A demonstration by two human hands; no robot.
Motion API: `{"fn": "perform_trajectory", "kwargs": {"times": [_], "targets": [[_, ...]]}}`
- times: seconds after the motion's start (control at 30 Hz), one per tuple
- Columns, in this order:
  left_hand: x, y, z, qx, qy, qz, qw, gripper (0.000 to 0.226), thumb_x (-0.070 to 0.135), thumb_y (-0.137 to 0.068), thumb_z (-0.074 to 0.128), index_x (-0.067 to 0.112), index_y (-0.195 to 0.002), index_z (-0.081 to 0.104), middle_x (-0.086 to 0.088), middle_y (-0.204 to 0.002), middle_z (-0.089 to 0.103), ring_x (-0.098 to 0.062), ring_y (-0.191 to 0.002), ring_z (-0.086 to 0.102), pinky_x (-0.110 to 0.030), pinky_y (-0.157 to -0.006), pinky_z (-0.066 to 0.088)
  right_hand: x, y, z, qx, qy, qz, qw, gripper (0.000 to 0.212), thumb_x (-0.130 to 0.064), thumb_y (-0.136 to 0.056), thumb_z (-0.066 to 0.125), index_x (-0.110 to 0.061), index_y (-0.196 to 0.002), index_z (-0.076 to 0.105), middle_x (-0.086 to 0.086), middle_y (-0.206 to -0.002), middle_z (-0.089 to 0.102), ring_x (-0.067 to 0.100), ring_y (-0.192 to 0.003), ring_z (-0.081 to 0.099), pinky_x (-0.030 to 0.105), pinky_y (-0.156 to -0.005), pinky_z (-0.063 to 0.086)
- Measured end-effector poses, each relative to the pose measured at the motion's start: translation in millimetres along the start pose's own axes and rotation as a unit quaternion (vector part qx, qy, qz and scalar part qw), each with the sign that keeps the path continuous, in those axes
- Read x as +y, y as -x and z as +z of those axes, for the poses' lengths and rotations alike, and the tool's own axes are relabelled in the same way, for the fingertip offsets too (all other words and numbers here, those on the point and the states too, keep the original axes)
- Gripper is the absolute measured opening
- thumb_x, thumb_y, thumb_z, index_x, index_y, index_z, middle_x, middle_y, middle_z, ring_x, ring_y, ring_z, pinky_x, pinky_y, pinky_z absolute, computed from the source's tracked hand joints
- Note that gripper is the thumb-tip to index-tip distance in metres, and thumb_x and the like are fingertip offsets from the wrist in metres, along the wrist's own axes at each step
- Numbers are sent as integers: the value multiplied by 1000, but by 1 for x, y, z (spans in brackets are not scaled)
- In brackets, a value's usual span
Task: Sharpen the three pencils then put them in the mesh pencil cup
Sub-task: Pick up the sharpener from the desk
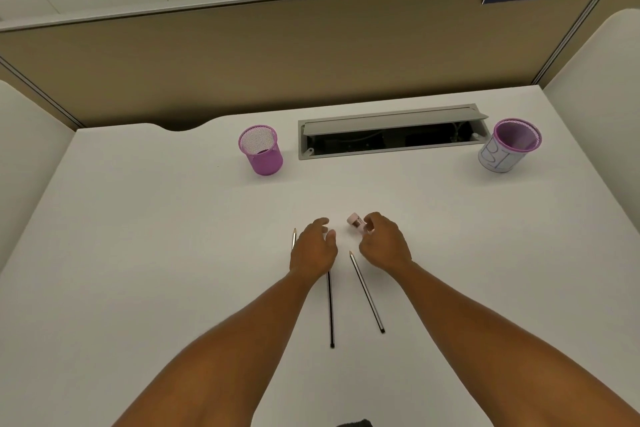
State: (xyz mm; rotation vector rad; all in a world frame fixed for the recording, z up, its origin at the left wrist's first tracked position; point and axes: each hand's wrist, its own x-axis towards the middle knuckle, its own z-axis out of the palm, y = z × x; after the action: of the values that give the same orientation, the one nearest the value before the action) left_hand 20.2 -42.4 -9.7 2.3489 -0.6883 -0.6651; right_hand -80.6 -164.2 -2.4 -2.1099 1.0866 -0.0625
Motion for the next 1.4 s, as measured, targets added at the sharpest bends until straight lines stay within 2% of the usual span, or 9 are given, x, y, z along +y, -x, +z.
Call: {"fn": "perform_trajectory", "kwargs": {"times": [0.13,0.2,0.33,0.73,0.87,1.07,1.17,1.27,1.4], "targets": [[8,-11,1,-27,116,-30,992,37,32,-102,39,17,-133,52,-4,-127,62,-22,-110,62,-33,-99,46,-5,0,-2,-35,-156,20,987,27,-14,-89,58,-13,-116,58,3,-106,65,17,-90,62,27,-76,50],[12,-13,0,-40,204,-54,977,35,30,-103,35,15,-128,55,-7,-119,65,-23,-99,66,-40,-93,52,-7,1,-2,-50,-206,31,977,23,-16,-90,58,-14,-113,61,3,-103,66,19,-92,63,31,-79,52],[20,-11,-6,-42,271,-50,960,35,25,-102,30,19,-114,63,-5,-104,70,-17,-86,70,-33,-81,58,-12,4,-5,-95,-270,59,956,23,-11,-88,55,-15,-109,63,2,-98,68,16,-85,61,30,-75,51],[22,-5,-13,-68,249,74,963,38,34,-105,35,18,-126,61,0,-107,69,-12,-91,66,-20,-76,54,-18,5,-12,-117,-443,152,876,33,-7,-97,27,-11,-111,57,15,-77,69,16,-54,45,27,-53,39],[28,-3,-11,-14,211,113,971,36,30,-106,32,18,-112,65,5,-95,67,-8,-79,62,-16,-69,51,-22,7,-12,-131,-486,159,849,31,-5,-97,26,-6,-111,54,12,-70,61,13,-50,39,25,-49,31],[30,-10,-18,74,180,60,979,38,24,-104,30,15,-87,63,5,-80,67,-15,-68,62,-27,-65,52,-28,12,-13,-174,-495,144,839,28,-5,-99,24,-4,-98,52,10,-68,57,12,-48,33,26,-50,26],[35,-10,-27,-4,252,-18,968,45,36,-104,31,15,-87,67,3,-77,68,-14,-69,57,-29,-67,46,-29,15,-15,-201,-510,138,825,31,-7,-101,24,-4,-94,54,12,-70,57,13,-49,32,26,-50,26],[37,-7,-36,-100,347,-103,927,45,48,-102,34,20,-99,69,0,-94,67,-17,-88,56,-28,-73,45,-30,16,-14,-213,-528,142,810,31,-9,-102,24,-4,-95,54,13,-70,56,13,-49,32,26,-50,26],[31,-3,-32,-181,391,-82,899,60,65,-95,32,22,-116,68,-2,-111,67,-16,-106,59,-32,-84,47,-35,14,-14,-184,-554,173,793,31,-7,-98,27,-2,-93,56,12,-69,55,12,-49,33,25,-50,26]]}}
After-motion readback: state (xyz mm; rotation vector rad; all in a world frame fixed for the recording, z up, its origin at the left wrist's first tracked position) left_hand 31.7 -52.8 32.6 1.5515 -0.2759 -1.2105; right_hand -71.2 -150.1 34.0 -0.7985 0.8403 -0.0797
